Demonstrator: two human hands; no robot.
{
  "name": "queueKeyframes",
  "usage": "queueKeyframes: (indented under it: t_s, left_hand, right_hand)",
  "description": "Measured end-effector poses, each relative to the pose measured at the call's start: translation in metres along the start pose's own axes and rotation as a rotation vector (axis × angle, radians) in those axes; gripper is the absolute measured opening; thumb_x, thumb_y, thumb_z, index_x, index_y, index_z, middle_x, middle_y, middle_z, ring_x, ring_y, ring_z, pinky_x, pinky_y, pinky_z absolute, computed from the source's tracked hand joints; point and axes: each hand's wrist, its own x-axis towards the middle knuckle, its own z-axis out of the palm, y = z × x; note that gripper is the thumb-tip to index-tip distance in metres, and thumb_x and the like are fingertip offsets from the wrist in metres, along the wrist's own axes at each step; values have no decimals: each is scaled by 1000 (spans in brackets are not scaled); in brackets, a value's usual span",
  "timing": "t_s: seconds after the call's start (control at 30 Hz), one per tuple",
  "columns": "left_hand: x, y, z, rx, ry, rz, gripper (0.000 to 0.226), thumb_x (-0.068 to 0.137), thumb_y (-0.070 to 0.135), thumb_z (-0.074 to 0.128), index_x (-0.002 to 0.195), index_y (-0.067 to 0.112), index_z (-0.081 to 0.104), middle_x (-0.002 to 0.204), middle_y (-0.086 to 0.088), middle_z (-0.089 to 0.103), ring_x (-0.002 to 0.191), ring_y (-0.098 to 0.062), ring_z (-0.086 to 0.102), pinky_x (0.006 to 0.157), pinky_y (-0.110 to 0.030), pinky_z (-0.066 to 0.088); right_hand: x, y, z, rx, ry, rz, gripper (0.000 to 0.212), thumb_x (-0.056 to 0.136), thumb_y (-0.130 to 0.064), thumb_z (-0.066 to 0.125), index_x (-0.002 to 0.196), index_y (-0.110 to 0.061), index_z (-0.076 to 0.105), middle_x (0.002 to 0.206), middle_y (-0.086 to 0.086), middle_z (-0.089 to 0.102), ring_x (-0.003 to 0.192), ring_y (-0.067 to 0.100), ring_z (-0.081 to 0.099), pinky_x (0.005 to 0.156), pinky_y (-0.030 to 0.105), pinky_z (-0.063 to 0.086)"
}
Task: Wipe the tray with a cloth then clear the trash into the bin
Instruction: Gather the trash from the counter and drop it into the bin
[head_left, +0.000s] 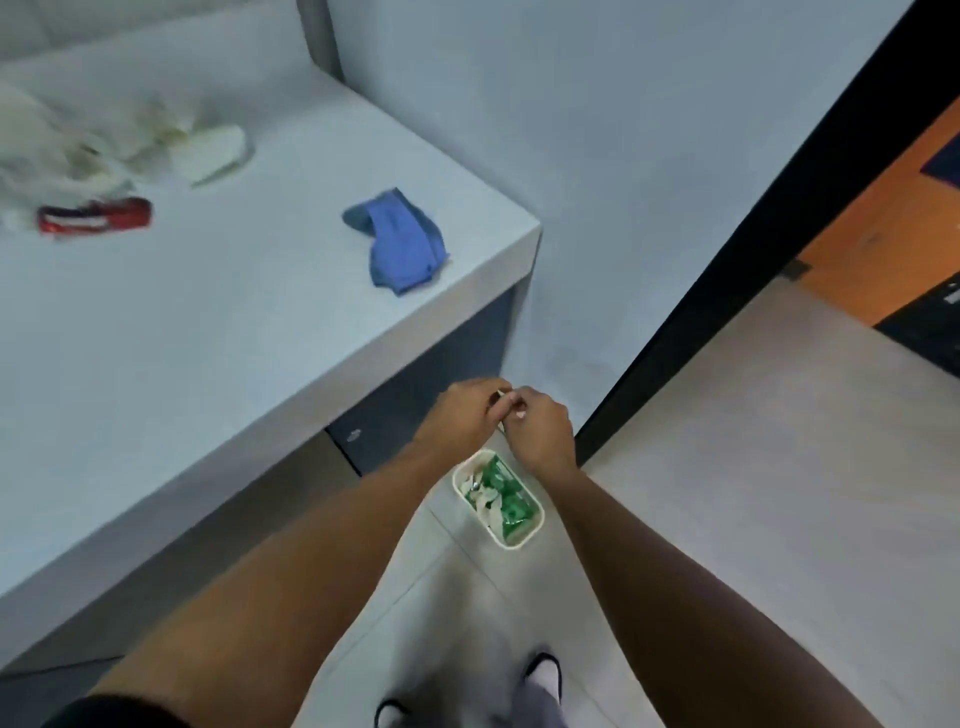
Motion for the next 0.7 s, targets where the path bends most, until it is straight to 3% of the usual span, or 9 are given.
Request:
queueKeyframes:
  t_s: [0.1, 0.23, 0.4, 0.57, 0.7]
  left_hand:
    - [-11, 60, -102, -7, 127, 91, 22, 101, 26, 53, 110, 15, 70, 104, -3, 72, 94, -20, 66, 83, -36, 50]
    - [-32, 83, -218, 5, 290, 15, 30, 102, 37, 51, 114, 16, 68, 105, -2, 71, 93, -19, 65, 81, -36, 52]
    - [-92, 23, -321, 172, 443, -150, 41, 97, 53, 51, 123, 24, 63, 114, 1, 69, 94, -16, 65, 86, -36, 53]
    - [-160, -55, -362, 222, 479, -402, 39, 97, 50, 51, 125, 24, 62, 118, 2, 66, 102, -17, 62, 90, -39, 52]
    - [-185, -110, -373, 218, 508, -562, 35, 97, 47, 51, 123, 27, 62, 116, 4, 65, 95, -15, 62, 87, -36, 51]
  right_hand:
    - [-18, -89, -64, 34, 94, -157, 21, 88, -16, 53, 102, -19, 69, 96, 8, 72, 89, 29, 65, 76, 37, 54]
    - [-28, -198, -93, 33, 56, -386, 18, 91, -24, 55, 102, -22, 69, 99, 1, 72, 90, 20, 65, 72, 23, 41]
    - [-45, -300, -58, 40, -52, -588, 31, 90, -49, 59, 110, -27, 67, 102, -8, 70, 91, 10, 62, 76, 25, 46]
    - [-66, -356, 14, 31, -204, -682, 28, 89, -45, 61, 110, -26, 68, 102, -7, 71, 94, 12, 62, 81, 28, 47]
    - [-58, -380, 64, -65, -321, -730, 25, 89, -41, 61, 110, -28, 68, 105, -9, 70, 101, 12, 63, 89, 33, 51]
